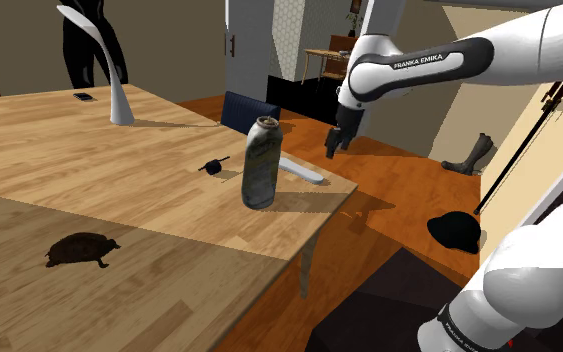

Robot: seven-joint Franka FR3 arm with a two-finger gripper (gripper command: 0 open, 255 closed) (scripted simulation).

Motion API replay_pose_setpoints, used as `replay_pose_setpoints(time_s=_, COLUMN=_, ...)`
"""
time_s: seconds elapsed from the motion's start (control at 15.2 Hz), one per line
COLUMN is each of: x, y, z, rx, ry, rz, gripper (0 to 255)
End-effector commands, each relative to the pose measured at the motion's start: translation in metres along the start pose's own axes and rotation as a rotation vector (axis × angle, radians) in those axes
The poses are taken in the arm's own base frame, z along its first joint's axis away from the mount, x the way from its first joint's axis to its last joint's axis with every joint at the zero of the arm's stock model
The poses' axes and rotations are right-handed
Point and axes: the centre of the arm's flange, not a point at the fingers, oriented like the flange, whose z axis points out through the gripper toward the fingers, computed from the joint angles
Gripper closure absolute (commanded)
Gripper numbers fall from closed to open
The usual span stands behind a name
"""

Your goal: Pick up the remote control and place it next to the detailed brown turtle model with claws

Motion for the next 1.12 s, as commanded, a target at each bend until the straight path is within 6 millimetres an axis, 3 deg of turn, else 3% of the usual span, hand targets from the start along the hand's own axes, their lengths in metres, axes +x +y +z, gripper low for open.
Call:
replay_pose_setpoints(time_s=0.0, x=0.023, y=0.006, z=0.017, rx=0.005, ry=-0.006, rz=-0.008, gripper=0)
replay_pose_setpoints(time_s=0.86, x=0.159, y=0.046, z=0.125, rx=0.042, ry=-0.049, rz=-0.054, gripper=0)
replay_pose_setpoints(time_s=1.06, x=0.162, y=0.046, z=0.138, rx=0.043, ry=-0.051, rz=-0.056, gripper=0)
